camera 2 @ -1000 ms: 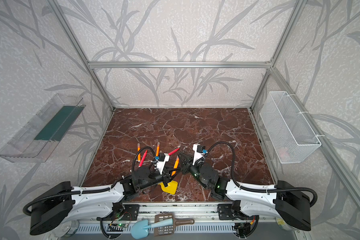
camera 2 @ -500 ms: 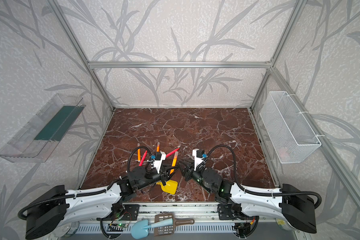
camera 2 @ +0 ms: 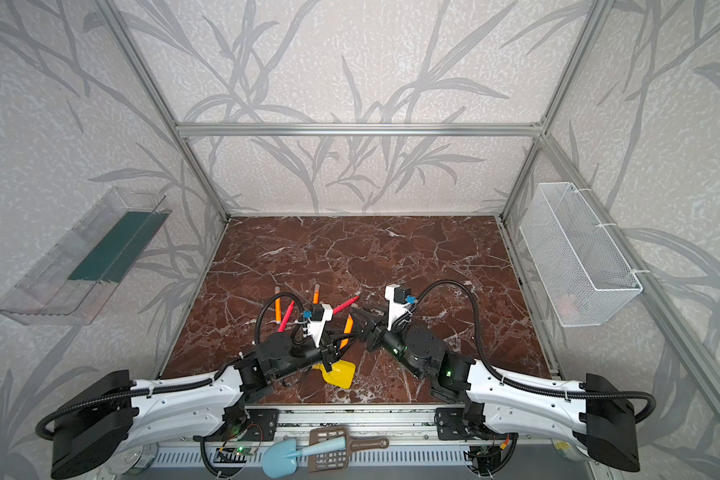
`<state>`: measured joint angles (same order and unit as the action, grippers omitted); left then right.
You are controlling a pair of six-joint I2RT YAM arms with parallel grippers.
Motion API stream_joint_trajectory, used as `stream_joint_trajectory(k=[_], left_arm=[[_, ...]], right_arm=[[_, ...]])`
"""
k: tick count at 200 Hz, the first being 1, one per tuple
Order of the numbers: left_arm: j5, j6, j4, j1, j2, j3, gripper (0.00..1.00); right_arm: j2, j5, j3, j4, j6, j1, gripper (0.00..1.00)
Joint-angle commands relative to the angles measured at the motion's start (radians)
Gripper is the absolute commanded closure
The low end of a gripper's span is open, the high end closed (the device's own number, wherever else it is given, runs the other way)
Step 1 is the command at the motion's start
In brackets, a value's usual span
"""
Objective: Insert the pens into the pen caps
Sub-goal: 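Press the pink cap down onto the orange marker with the right gripper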
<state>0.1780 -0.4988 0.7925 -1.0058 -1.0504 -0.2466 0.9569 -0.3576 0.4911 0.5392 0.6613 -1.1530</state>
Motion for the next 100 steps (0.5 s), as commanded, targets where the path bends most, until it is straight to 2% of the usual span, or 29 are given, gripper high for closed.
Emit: stream_joint_trajectory(k=[1,33,57,100], left_arm=[[0.026,0.025,0.009,0.001,-0.003,-0.034,1.00],[0.022,0.026,0.017,0.001,-0.008,-0.031,1.00],[0.018,0.030,0.017,0.001,-0.009,-0.030,1.00],[0.026,0.030,0.018,0.002,-0.016,-0.034,1.00]], right_arm=[[0.052,-0.039,0.054,-0.049,0.020,-0.001,0.50],[0.097,-0.049,0.095,-0.072,0.037,0.001,0.51],[0.100,-0.049,0.104,-0.073,0.037,0.002,0.60],[0.111,-0.042,0.113,-0.073,0.039,0.007,0.61]])
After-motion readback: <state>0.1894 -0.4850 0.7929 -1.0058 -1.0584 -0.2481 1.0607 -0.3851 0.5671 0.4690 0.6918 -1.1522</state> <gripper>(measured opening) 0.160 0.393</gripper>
